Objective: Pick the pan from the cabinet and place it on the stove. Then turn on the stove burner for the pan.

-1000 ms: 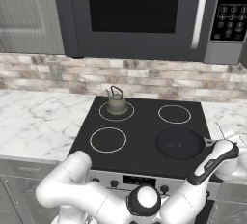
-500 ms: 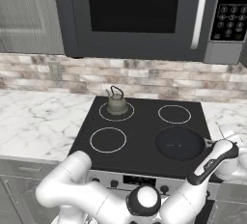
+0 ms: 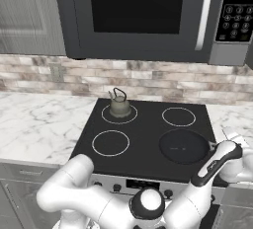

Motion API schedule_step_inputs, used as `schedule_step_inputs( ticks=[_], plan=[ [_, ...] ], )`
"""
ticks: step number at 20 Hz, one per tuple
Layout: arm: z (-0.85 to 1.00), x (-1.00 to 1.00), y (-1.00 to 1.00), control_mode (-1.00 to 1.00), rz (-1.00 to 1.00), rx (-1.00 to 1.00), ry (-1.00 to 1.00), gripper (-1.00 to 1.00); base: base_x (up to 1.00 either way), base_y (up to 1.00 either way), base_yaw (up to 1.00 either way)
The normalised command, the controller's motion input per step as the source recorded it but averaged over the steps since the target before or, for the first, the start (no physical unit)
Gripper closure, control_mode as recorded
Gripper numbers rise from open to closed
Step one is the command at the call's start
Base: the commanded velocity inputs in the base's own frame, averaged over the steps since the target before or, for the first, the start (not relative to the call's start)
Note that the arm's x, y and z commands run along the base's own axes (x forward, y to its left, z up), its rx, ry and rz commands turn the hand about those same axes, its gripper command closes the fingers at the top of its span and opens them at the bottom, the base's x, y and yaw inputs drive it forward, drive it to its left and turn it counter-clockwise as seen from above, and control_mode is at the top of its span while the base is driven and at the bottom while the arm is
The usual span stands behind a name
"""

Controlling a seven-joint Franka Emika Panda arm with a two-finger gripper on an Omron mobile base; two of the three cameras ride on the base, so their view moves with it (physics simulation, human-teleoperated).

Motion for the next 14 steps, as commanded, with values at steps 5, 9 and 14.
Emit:
schedule_step_inputs(
  ticks=[5,9,14],
  plan=[
    [-0.23,0.02,0.01,-1.0,0.0,0.0,0.09,-1.0,0.0,0.0,0.0],
    [-0.14,0.0,-0.01,-1.0,0.0,0.0,0.04,-1.0,0.0,0.0,0.0],
    [0.0,-0.09,-0.03,-1.0,0.0,0.0,0.01,-1.0,0.0,0.0,0.0]
  ],
)
